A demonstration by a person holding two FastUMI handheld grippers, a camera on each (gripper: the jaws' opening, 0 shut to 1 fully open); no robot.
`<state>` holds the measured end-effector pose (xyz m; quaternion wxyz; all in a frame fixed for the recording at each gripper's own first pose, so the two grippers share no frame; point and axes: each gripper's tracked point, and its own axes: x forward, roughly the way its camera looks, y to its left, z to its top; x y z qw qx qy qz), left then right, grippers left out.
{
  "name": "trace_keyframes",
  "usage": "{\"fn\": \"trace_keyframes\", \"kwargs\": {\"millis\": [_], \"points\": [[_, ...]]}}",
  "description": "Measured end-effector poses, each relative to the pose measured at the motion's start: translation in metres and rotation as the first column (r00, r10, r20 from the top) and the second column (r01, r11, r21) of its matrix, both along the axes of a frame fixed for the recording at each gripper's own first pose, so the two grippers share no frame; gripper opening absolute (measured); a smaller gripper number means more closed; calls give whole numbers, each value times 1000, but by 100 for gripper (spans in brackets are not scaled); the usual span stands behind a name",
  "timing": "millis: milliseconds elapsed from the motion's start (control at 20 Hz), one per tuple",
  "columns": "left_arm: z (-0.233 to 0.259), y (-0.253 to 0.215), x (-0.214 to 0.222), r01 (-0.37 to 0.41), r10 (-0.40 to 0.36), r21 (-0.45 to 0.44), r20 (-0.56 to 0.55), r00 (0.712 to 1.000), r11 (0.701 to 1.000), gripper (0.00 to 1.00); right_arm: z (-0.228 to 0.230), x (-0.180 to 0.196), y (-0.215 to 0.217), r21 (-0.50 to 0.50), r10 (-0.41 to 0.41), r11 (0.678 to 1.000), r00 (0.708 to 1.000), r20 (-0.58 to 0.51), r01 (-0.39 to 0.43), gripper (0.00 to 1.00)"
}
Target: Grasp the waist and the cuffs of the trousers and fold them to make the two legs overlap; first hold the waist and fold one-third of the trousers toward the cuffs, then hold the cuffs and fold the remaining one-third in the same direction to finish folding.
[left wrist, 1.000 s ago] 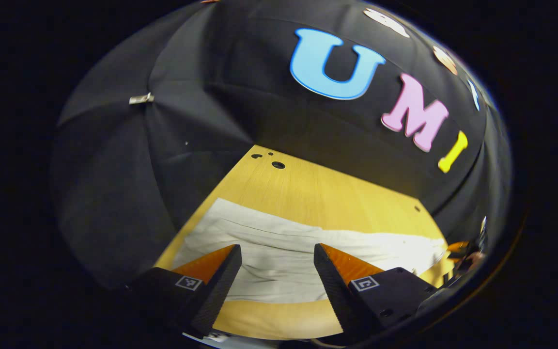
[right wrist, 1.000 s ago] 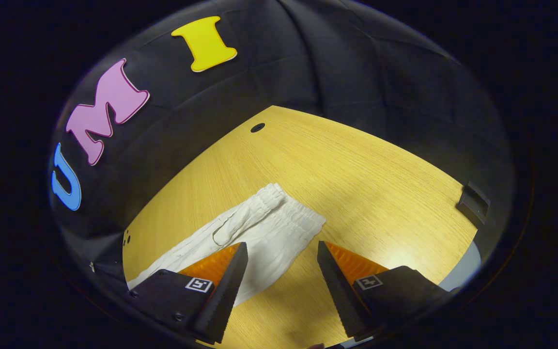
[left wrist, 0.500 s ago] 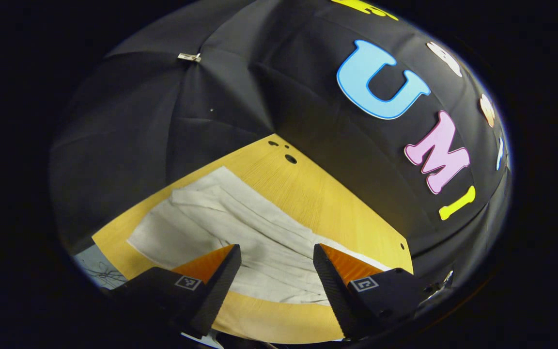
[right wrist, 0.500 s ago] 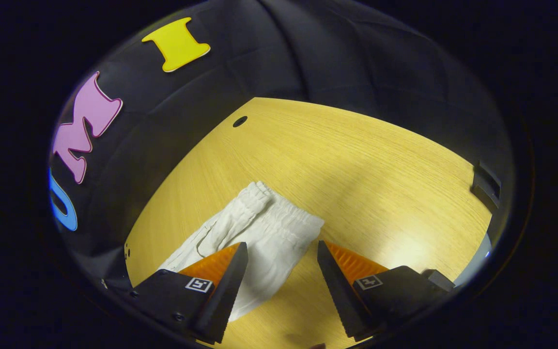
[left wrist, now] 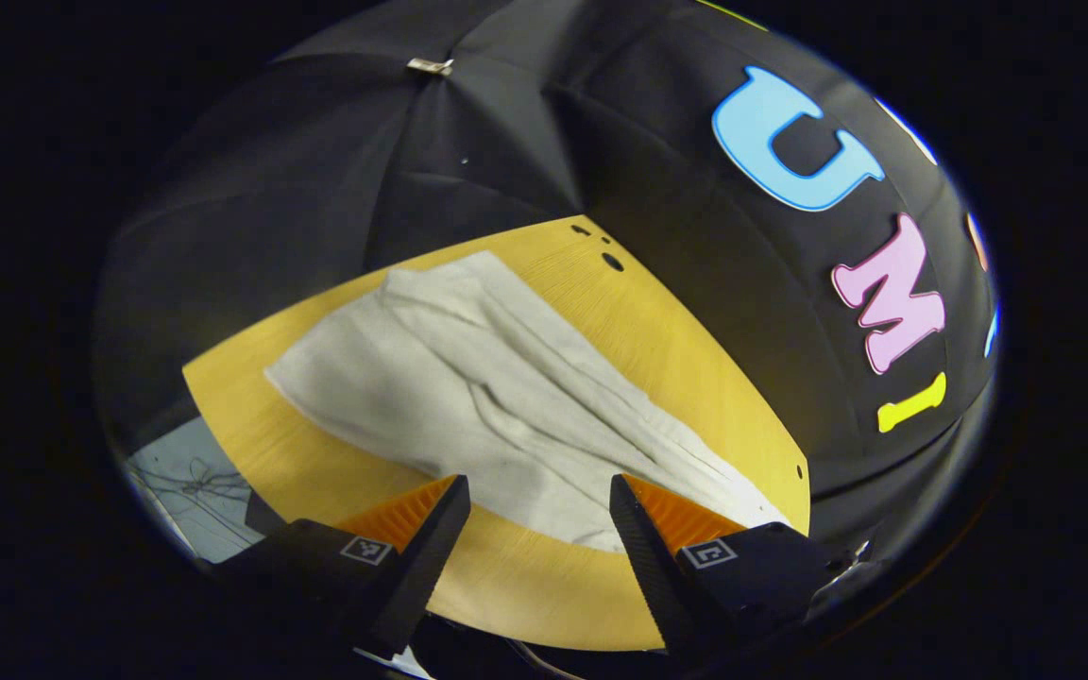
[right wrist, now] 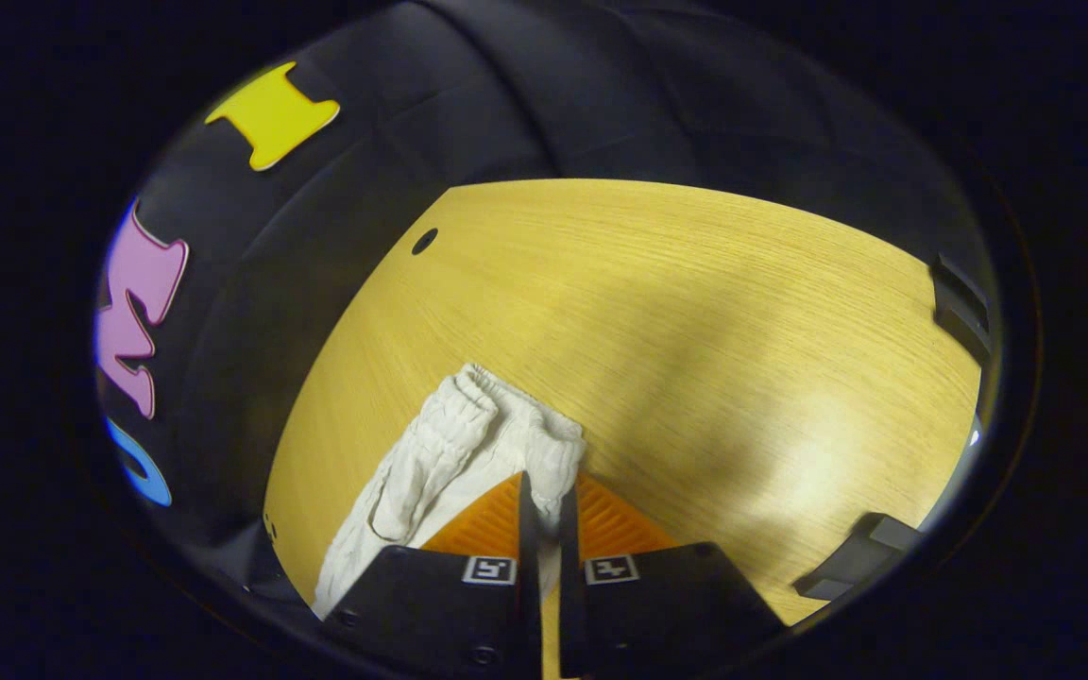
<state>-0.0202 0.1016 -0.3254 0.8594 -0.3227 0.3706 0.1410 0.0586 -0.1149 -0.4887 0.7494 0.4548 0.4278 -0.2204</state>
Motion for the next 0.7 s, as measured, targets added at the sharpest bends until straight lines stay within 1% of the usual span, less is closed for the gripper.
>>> {"fn": "trace_keyframes", "kwargs": {"millis": [100, 200, 300, 400, 500, 550, 700], "points": [[-13, 2, -5, -57, 56, -50, -19, 998, 997, 95, 0, 0, 3, -30, 22, 999, 1000, 10, -22, 11], [-21, 8, -8, -120, 117, -92, -36, 992, 989, 95, 2, -1, 3, -38, 40, 999, 999, 11, -39, 11], [-18, 14, 0, -173, 174, -131, -4, 985, 976, 95, 3, -2, 3, -32, 40, 999, 999, 11, -40, 11], [-18, 26, 13, -209, 214, -151, 17, 977, 966, 94, 3, -1, 3, -28, 37, 999, 999, 12, -37, 11], [-21, 35, 25, -224, 230, -147, 25, 973, 963, 94, 3, -1, 4, -35, 36, 999, 999, 16, -35, 11], [-24, 37, 32, -222, 227, -135, 22, 974, 966, 94, 3, -1, 4, -43, 42, 998, 999, 18, -41, 11], [-24, 42, 58, -187, 190, -90, 18, 982, 978, 92, 3, -1, 4, -56, 70, 996, 997, 18, -69, 11]]}}
